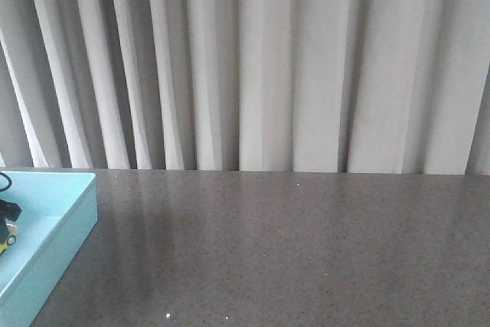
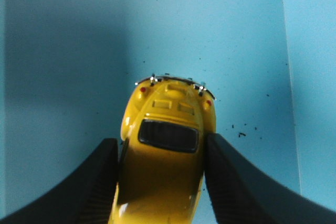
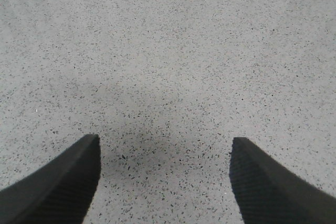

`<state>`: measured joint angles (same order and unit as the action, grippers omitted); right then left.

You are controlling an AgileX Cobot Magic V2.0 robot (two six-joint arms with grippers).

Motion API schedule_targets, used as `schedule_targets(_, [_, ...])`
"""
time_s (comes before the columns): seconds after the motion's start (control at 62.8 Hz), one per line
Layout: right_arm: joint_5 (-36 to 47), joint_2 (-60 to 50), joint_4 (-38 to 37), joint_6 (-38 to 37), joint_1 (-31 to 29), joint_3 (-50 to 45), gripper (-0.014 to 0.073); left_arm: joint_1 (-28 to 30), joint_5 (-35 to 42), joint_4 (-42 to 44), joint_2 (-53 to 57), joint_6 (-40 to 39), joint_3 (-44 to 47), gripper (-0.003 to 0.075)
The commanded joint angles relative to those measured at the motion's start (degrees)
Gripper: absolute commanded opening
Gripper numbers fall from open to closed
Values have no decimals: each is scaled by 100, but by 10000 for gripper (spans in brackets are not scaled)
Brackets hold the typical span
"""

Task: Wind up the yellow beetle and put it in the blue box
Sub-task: 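Lift the car with the left gripper and move it over the box, then lower the car into the blue box, open the left gripper, withdraw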

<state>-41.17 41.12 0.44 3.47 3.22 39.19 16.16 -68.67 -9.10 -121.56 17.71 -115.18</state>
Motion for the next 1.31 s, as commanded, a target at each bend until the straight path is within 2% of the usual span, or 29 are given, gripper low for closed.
schedule_targets(0.0, [380,-23,1,25,-6,146,501,-23,227,-217,245,-64,-147,261])
schedule_targets(0.048, [380,-23,1,25,-6,146,501,-23,221,-211,219,-42,-147,291])
schedule_targets(0.239, [380,-23,1,25,-6,146,501,-23,136,-170,209,-10,-240,491])
schedule_targets(0.35, [380,-23,1,25,-6,146,501,-23,11,-327,271,-121,-464,549])
schedule_targets(0.621, [380,-23,1,25,-6,146,501,-265,-142,-569,1020,-149,-485,536])
schedule_targets(0.924, [380,-23,1,25,-6,146,501,-1324,-291,-359,2182,-223,-121,535])
schedule_targets(1.083, [380,-23,1,25,-6,146,501,-1897,-39,202,2970,-443,927,535])
schedule_targets(1.29, [380,-23,1,25,-6,146,501,-2376,1293,497,4271,-957,3082,535])
